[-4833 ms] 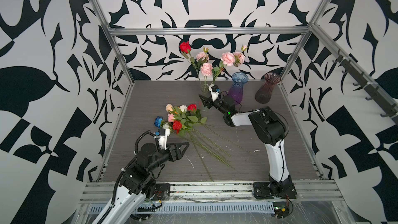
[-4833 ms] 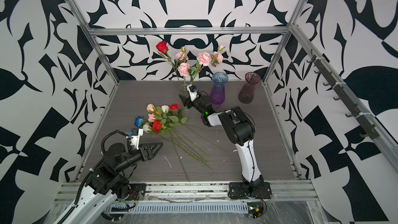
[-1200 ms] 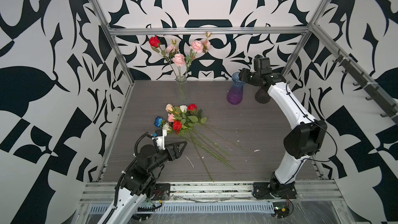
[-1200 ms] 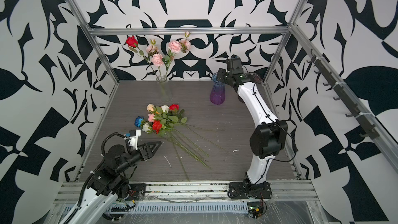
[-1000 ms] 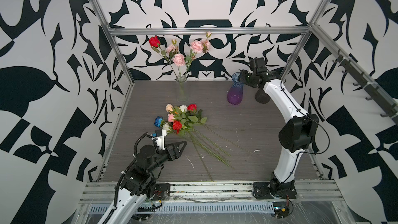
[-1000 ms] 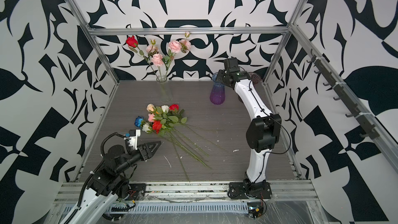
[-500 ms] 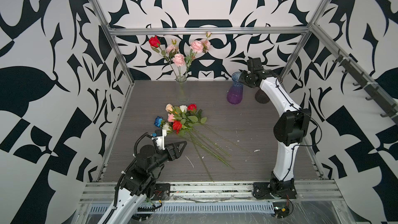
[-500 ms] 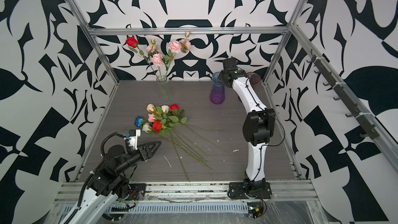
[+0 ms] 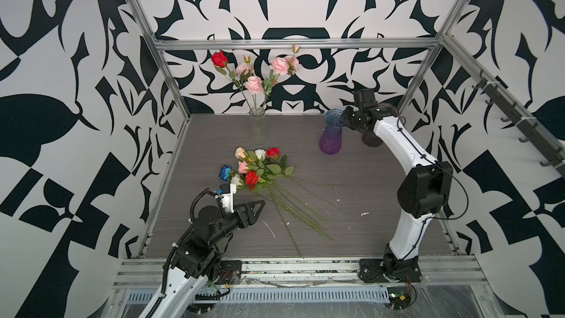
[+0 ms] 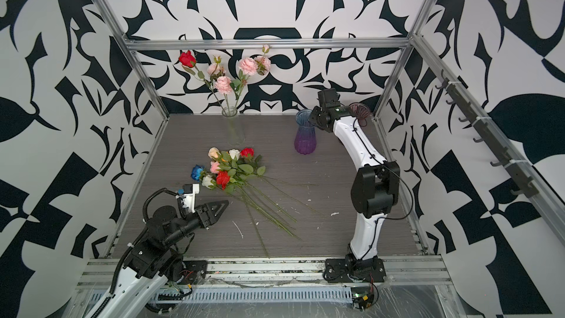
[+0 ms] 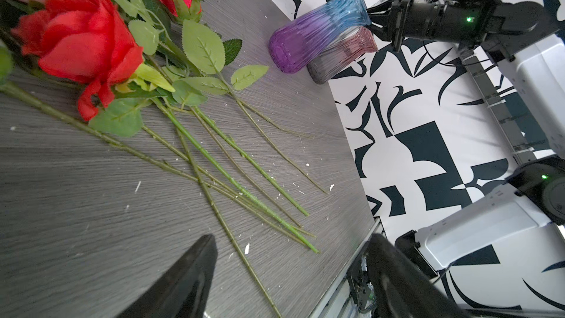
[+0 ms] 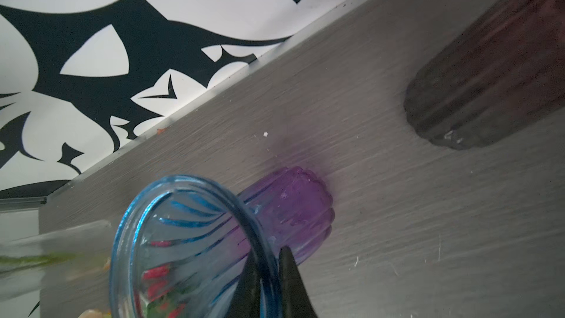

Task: Arrange the flowers into the vase
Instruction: 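Slide the blue-purple vase nearer the robot with the right gripper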

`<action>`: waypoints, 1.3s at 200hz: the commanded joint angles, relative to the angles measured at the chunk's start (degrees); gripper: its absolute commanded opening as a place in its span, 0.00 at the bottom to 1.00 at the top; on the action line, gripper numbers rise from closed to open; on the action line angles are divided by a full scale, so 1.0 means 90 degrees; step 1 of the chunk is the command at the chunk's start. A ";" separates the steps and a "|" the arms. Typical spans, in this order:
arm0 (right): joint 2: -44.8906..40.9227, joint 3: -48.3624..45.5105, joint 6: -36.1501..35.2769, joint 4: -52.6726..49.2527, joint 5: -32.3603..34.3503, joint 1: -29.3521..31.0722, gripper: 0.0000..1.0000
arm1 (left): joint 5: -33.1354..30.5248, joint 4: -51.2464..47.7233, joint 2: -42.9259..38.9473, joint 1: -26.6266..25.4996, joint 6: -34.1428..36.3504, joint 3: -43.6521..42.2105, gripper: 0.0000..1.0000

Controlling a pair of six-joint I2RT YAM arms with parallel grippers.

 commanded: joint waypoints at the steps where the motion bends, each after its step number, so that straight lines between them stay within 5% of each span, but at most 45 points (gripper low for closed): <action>1: -0.1015 -0.0362 0.0272 0.0352 -0.0366 0.0171 0.02 | -0.0018 0.0000 -0.0100 0.0031 0.0028 0.0031 0.82; 118: -0.2724 -0.2248 0.0794 0.0142 -0.0034 0.1765 0.02 | -0.0049 -0.0145 -0.0239 0.0031 -0.0109 -0.0003 0.82; 190: -0.2472 -0.2074 0.0377 0.0270 0.0473 0.1853 0.02 | -0.0079 -0.0230 -0.0277 0.0031 -0.0118 0.0012 0.82; 260: -0.2488 -0.2339 0.0861 0.0426 -0.0007 0.1881 0.07 | -0.0094 -0.0218 -0.0252 0.0031 -0.0128 0.0012 0.82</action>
